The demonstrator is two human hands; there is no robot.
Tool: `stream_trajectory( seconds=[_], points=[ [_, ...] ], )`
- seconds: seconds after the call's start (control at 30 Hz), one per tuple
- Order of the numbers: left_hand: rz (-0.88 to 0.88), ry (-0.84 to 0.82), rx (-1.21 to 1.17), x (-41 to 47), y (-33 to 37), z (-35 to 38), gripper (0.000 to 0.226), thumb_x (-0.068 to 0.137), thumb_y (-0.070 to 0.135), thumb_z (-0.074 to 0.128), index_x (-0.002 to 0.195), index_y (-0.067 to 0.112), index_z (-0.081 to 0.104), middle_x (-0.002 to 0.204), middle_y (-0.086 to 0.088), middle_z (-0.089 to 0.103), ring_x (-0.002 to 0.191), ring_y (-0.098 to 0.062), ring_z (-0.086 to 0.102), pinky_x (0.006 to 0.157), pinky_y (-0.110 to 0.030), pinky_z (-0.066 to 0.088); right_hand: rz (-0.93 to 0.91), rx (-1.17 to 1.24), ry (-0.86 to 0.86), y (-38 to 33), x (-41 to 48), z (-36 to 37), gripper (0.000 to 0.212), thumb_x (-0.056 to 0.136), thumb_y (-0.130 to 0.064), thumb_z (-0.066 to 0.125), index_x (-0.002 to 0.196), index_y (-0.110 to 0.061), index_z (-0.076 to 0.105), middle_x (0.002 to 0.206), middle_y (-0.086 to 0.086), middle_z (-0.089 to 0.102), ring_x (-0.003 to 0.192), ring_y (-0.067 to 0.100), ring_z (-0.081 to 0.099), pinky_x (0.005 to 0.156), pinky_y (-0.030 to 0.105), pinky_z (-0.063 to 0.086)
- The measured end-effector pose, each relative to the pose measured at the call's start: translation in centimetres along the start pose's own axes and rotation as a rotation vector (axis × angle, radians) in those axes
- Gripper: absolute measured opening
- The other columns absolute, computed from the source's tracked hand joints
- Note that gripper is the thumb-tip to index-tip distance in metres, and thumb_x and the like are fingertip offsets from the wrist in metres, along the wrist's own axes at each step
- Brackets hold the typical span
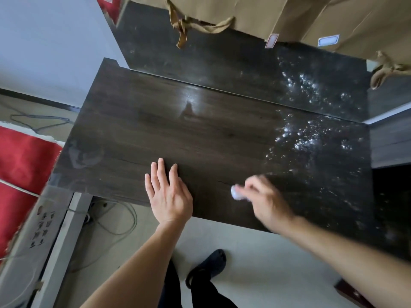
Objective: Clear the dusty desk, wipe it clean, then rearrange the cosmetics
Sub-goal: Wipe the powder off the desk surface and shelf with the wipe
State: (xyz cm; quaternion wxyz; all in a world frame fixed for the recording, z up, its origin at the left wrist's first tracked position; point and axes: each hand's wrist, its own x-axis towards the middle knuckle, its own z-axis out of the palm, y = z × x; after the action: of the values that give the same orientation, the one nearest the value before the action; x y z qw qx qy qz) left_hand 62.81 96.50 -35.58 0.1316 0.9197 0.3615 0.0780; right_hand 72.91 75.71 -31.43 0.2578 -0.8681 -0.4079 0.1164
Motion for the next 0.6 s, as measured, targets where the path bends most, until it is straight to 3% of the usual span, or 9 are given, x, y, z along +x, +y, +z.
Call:
stream_trajectory(
  seconds=[0.07, 0.1, 0.17, 0.2, 0.27, 0.33, 0.43, 0.5, 0.6],
  points=[
    [-0.003, 0.002, -0.002, -0.1, 0.1, -0.1, 0.039, 0.091, 0.021, 0.035, 0.124, 0.011, 0.054, 0.147, -0.016, 0.038, 0.139, -0.033, 0.028, 0.115, -0.048, 0.017, -0.063, 0.040, -0.249, -1.0, -3.4, -0.4, 0.012, 0.094, -0.020, 0.054, 0.093, -0.029, 0.062, 0.084, -0.010, 0.042, 0.077, 0.007, 0.040, 0.063, 0.032, 0.041],
    [-0.002, 0.008, -0.004, 0.0, 0.1, -0.1, 0.039, 0.091, 0.021, 0.035, 0.123, 0.011, 0.054, 0.146, -0.016, 0.038, 0.139, -0.033, 0.028, 0.115, -0.048, 0.017, -0.107, 0.008, -0.285, -0.7, -3.6, -0.7, 0.009, 0.092, -0.028, 0.054, 0.090, -0.027, 0.063, 0.084, -0.011, 0.042, 0.076, 0.006, 0.040, 0.063, 0.029, 0.039],
    [0.001, 0.019, -0.003, 0.1, 0.3, -0.2, 0.039, 0.090, 0.021, 0.035, 0.123, 0.011, 0.054, 0.146, -0.016, 0.039, 0.139, -0.033, 0.028, 0.115, -0.048, 0.016, -0.087, -0.023, -0.107, 0.6, -0.7, -1.2, 0.026, 0.087, -0.045, 0.056, 0.084, -0.021, 0.066, 0.082, -0.007, 0.048, 0.073, 0.008, 0.044, 0.064, 0.023, 0.037],
    [0.000, 0.023, -0.001, 0.2, 0.3, -0.1, 0.039, 0.091, 0.021, 0.035, 0.123, 0.011, 0.054, 0.146, -0.016, 0.039, 0.139, -0.033, 0.028, 0.116, -0.047, 0.016, 0.005, -0.056, 0.016, 1.8, 1.7, -1.6, 0.023, 0.086, -0.042, 0.059, 0.084, -0.021, 0.069, 0.080, -0.004, 0.051, 0.071, 0.010, 0.046, 0.063, 0.022, 0.037],
    [-0.005, 0.029, 0.002, 0.2, 0.4, -0.1, 0.039, 0.091, 0.021, 0.034, 0.123, 0.011, 0.054, 0.146, -0.016, 0.039, 0.139, -0.033, 0.028, 0.116, -0.047, 0.016, 0.196, -0.150, 0.213, 3.8, 6.2, -2.2, 0.012, 0.085, -0.016, 0.065, 0.092, -0.018, 0.074, 0.080, 0.003, 0.053, 0.075, 0.019, 0.049, 0.064, 0.026, 0.038],
    [-0.007, 0.032, 0.000, 0.0, 0.4, -0.1, 0.039, 0.091, 0.022, 0.034, 0.123, 0.012, 0.053, 0.146, -0.015, 0.039, 0.139, -0.032, 0.028, 0.116, -0.046, 0.016, 0.298, -0.194, 0.273, 4.5, 7.6, -1.2, 0.027, 0.083, 0.000, 0.064, 0.102, -0.017, 0.073, 0.083, 0.007, 0.053, 0.077, 0.025, 0.048, 0.065, 0.030, 0.042],
    [-0.003, 0.035, -0.001, 0.1, 0.2, 0.0, 0.038, 0.091, 0.020, 0.036, 0.123, 0.012, 0.053, 0.146, -0.015, 0.039, 0.139, -0.032, 0.028, 0.117, -0.045, 0.014, 0.172, -0.157, 0.194, 1.0, 3.4, 1.7, 0.024, 0.091, -0.009, 0.054, 0.106, -0.020, 0.069, 0.086, 0.003, 0.050, 0.078, 0.020, 0.045, 0.062, 0.028, 0.038],
    [-0.004, 0.031, -0.001, 0.1, 0.1, 0.0, 0.037, 0.091, 0.019, 0.038, 0.123, 0.011, 0.053, 0.146, -0.015, 0.039, 0.139, -0.032, 0.028, 0.117, -0.045, 0.014, 0.071, -0.082, 0.051, -1.7, -1.6, 2.8, 0.018, 0.095, -0.016, 0.049, 0.101, -0.021, 0.065, 0.087, -0.002, 0.047, 0.079, 0.016, 0.044, 0.061, 0.025, 0.034],
    [-0.008, 0.030, -0.008, -0.1, 0.2, -0.1, 0.037, 0.091, 0.019, 0.038, 0.123, 0.011, 0.053, 0.146, -0.015, 0.039, 0.139, -0.033, 0.028, 0.117, -0.046, 0.014, -0.152, -0.032, -0.202, -3.7, -8.2, 2.8, 0.027, 0.081, 0.002, 0.058, 0.093, -0.023, 0.062, 0.087, -0.003, 0.042, 0.079, 0.015, 0.042, 0.055, 0.026, 0.038]
  ],
)
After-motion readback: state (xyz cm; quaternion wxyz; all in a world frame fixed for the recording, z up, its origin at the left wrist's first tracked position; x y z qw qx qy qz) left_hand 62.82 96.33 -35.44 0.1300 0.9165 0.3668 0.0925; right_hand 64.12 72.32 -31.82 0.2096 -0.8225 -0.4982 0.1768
